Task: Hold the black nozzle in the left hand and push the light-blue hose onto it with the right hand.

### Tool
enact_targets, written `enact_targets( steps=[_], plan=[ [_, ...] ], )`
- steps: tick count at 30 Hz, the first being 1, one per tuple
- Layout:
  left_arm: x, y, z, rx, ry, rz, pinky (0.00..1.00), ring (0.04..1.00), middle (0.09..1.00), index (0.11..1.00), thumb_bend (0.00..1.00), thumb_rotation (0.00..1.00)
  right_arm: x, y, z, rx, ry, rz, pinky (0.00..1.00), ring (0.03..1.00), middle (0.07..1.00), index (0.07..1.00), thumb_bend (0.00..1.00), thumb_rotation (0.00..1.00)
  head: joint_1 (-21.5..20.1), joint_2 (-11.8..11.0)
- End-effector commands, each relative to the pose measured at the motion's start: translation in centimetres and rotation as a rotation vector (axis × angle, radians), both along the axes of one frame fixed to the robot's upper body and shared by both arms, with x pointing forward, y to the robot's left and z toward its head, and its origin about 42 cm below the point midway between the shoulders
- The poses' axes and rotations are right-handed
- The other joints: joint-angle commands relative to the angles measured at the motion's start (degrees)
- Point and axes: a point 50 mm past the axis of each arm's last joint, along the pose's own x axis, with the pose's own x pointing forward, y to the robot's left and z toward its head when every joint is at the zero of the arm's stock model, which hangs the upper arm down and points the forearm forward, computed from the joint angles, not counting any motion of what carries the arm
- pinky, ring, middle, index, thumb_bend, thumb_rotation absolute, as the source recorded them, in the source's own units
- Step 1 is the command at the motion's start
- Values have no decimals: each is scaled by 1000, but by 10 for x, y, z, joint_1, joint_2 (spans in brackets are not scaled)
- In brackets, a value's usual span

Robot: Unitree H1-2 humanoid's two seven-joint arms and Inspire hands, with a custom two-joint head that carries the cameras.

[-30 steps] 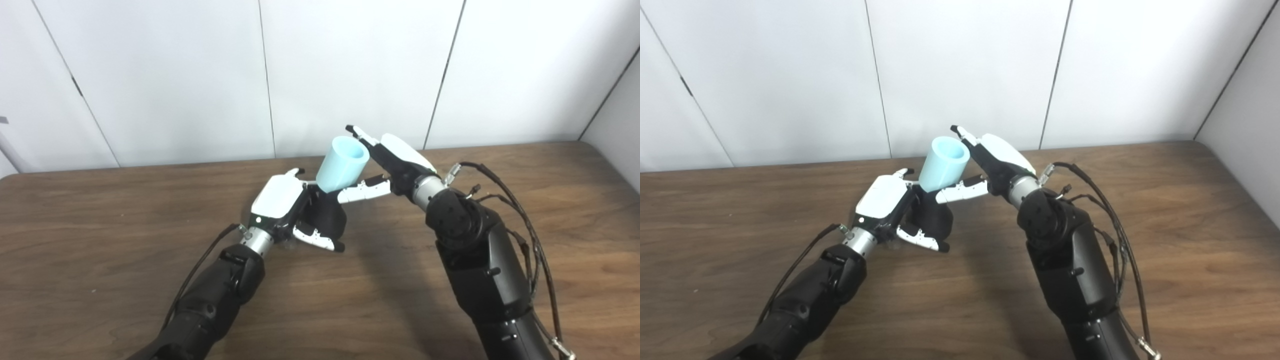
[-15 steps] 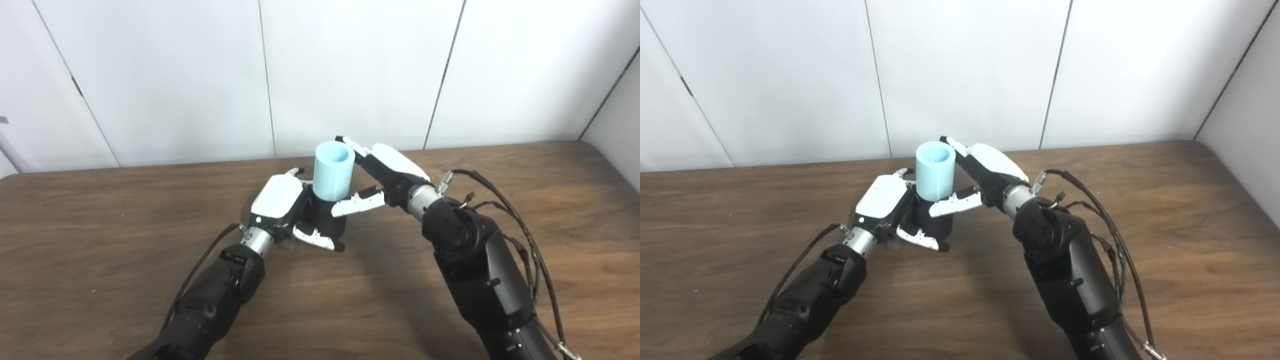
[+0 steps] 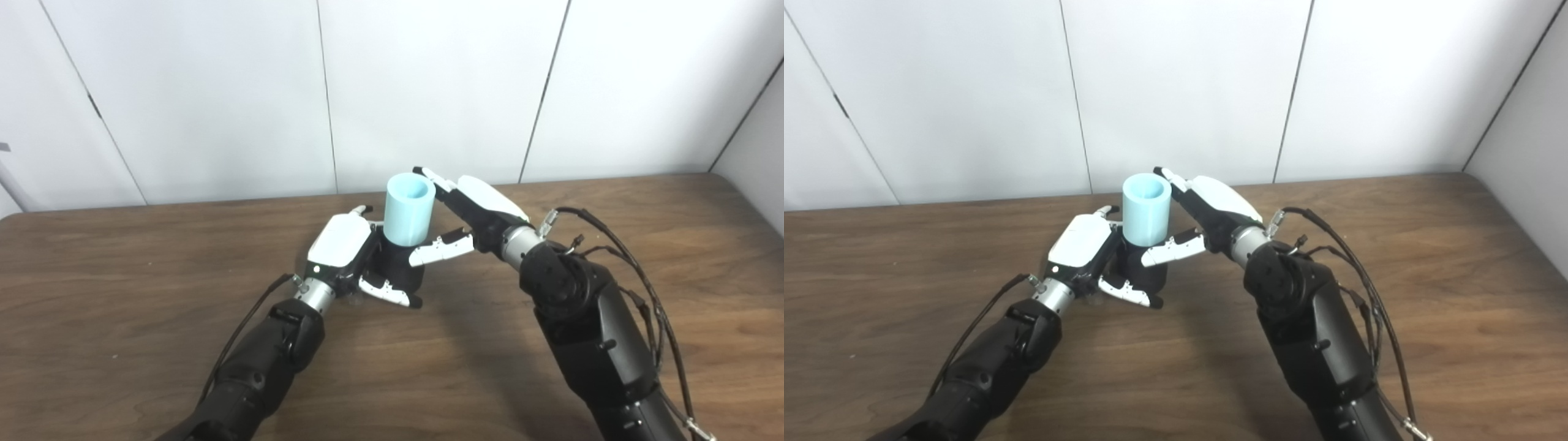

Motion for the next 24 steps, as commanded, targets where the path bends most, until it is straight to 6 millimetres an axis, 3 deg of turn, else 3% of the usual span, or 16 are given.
enact_targets(
  steps=[1, 14, 24],
  plan=[
    [-194, 9, -189, 0, 598, 165, 900, 460, 408, 525, 499, 0, 1, -9, 62, 3, -271, 4, 934, 1000, 1000, 1000, 1000, 551, -1, -1],
    [-195, 7, -189, -3, 600, 161, 906, 462, 425, 528, 500, 0, 9, -30, 51, 69, -167, -28, 995, 1000, 1000, 1000, 1000, 547, 0, -2],
    [-195, 7, -189, -2, 599, 161, 899, 460, 408, 525, 499, 0, 9, -36, 59, 100, -212, -76, 924, 1000, 1000, 1000, 1000, 567, 1, -2]
  ],
)
